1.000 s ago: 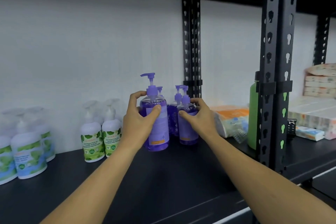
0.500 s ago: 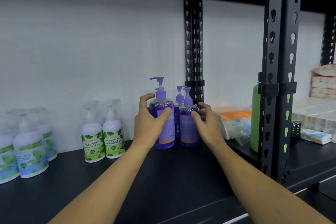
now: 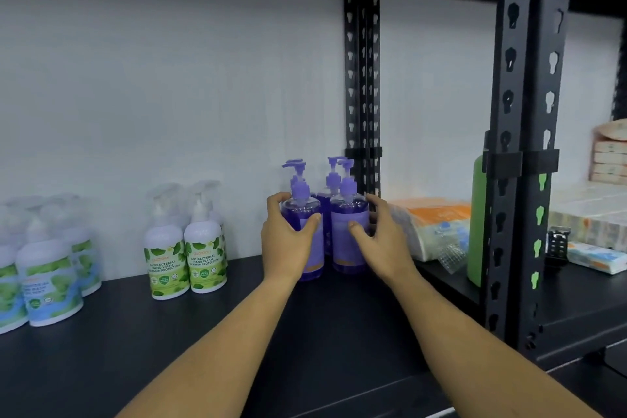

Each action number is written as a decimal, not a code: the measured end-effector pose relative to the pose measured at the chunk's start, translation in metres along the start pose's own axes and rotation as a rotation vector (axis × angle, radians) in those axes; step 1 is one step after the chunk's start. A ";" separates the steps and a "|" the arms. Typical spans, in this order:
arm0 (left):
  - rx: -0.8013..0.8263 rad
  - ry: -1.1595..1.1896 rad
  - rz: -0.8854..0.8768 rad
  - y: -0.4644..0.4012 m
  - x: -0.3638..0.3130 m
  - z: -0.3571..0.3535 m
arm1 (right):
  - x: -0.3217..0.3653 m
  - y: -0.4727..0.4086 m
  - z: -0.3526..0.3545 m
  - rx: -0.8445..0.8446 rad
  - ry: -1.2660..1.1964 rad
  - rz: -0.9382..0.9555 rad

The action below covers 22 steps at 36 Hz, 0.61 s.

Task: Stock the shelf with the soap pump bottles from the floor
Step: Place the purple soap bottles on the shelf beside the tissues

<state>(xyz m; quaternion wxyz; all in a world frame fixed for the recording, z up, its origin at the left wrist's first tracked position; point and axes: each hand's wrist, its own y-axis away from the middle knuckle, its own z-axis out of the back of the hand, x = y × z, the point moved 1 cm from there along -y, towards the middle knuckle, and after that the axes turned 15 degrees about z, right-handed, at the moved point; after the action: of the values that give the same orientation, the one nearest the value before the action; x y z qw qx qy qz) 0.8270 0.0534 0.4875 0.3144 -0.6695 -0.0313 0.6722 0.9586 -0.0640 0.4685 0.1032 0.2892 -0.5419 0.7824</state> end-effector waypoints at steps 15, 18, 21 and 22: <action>0.201 -0.137 -0.029 0.007 0.025 0.010 | -0.002 -0.001 0.000 0.042 -0.002 0.010; 0.138 -0.155 -0.014 0.007 0.028 0.014 | -0.002 -0.001 -0.001 0.049 0.009 0.019; 0.066 -0.253 -0.016 0.009 0.025 0.016 | -0.001 -0.001 -0.001 0.060 0.024 0.037; 0.064 -0.271 -0.012 0.008 0.026 0.016 | 0.000 -0.001 -0.001 0.063 0.026 0.042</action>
<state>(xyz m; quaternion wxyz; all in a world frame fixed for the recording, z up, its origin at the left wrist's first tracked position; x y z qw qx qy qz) 0.8113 0.0649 0.4629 0.3325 -0.5618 -0.0558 0.7554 0.9589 -0.0630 0.4685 0.0846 0.2708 -0.5214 0.8047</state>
